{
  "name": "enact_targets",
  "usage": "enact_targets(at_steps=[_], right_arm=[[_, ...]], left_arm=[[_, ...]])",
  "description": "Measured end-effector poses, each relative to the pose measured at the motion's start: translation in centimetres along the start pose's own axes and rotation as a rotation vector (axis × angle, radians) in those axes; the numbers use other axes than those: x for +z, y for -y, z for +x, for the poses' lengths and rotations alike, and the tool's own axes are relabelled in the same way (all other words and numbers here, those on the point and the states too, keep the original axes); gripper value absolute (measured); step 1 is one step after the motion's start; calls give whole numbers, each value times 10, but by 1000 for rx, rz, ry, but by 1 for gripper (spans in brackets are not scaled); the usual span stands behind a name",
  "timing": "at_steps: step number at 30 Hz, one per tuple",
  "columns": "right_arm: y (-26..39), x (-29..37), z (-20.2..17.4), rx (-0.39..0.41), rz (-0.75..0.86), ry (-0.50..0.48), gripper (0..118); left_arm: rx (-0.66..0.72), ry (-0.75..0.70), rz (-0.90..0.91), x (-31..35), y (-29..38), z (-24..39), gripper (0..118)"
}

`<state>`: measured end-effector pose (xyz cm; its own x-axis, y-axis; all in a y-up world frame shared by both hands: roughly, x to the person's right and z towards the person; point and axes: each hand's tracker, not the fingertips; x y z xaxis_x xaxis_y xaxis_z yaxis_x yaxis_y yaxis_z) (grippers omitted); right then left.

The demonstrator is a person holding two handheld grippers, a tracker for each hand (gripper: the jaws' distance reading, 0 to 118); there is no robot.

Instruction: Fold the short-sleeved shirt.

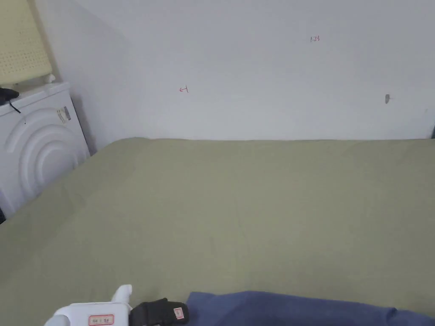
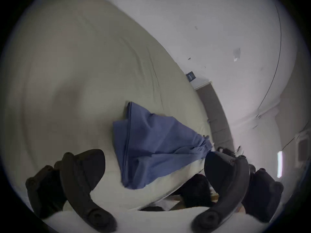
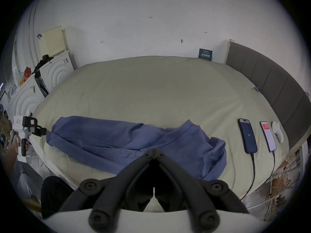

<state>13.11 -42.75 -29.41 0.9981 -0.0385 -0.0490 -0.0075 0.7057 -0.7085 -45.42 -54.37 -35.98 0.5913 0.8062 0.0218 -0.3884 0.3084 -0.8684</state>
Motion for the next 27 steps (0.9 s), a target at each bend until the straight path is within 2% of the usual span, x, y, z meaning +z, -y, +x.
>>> enact_targets(at_steps=[3,5,8,9,10,11,12,13,15,17,23,27], right_arm=[[-2,-1,-6,6,-4,-11,0],[-3,1,-10,8,-5,-26,0],[-5,1,-14,20,-2,-48,0],[-5,2,-15,23,0,-51,0],[-5,2,-14,21,2,-60,0],[-5,3,-14,16,2,-68,0],[-5,6,-12,5,3,-76,0],[-4,9,-10,-1,6,-84,0],[-4,10,3,-1,14,-94,0],[-4,17,11,10,35,-78,0],[-8,21,43,-23,62,-61,0],[-7,22,57,-56,78,-56,0]], left_arm=[[14,-8,-23,-26,7,-15,118],[-3,59,77,-27,7,-14,118],[110,106,85,-33,21,12,114],[106,121,79,-36,23,14,98],[91,81,77,-40,25,18,63],[67,4,73,-44,28,27,10],[42,-104,68,-47,30,34,9],[20,-142,76,-47,30,38,9],[12,-153,111,-44,22,39,9],[-84,-148,161,-38,20,65,9],[-373,-34,99,-63,40,182,9],[-406,54,34,-113,62,227,9]])
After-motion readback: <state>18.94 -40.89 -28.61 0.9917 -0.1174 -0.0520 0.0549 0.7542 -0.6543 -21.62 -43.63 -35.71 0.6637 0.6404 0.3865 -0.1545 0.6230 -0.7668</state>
